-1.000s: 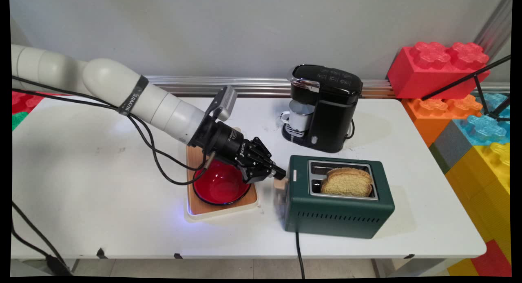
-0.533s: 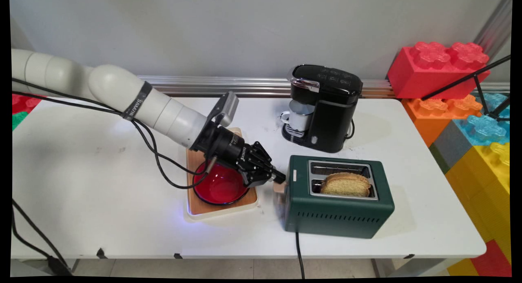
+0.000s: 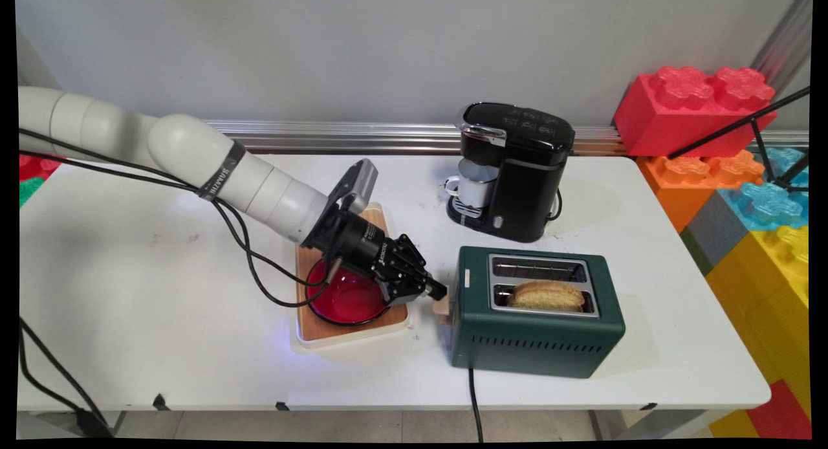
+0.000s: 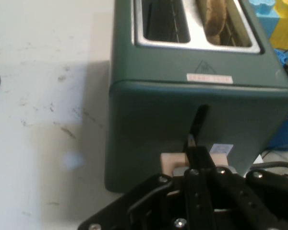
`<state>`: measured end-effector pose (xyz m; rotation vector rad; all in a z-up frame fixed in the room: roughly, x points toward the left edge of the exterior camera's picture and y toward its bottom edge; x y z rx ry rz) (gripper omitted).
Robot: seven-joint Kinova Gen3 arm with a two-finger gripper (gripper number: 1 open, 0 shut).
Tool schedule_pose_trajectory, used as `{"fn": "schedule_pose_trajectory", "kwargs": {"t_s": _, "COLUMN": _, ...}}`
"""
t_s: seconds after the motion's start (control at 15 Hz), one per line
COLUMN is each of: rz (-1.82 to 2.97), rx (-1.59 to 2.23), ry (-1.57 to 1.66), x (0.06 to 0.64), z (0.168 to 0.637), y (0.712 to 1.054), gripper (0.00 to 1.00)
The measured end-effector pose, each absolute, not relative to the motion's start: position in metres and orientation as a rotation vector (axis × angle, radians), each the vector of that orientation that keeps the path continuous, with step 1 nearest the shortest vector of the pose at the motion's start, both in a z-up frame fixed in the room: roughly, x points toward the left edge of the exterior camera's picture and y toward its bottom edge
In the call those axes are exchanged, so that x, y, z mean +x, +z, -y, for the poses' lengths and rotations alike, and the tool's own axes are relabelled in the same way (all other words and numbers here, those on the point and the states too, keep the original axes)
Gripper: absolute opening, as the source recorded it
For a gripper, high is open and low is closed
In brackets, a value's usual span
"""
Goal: Press the toaster switch
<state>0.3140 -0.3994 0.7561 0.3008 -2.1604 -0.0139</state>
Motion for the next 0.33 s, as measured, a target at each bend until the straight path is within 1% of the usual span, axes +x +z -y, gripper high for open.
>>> {"fn": "schedule_pose_trajectory", "kwargs": {"t_s": 0.33, "rz": 2.175, "rx": 0.305, "ry": -0.018, "x": 0.3166, "z": 0.4001, "y": 0.7473, "gripper": 0.00}}
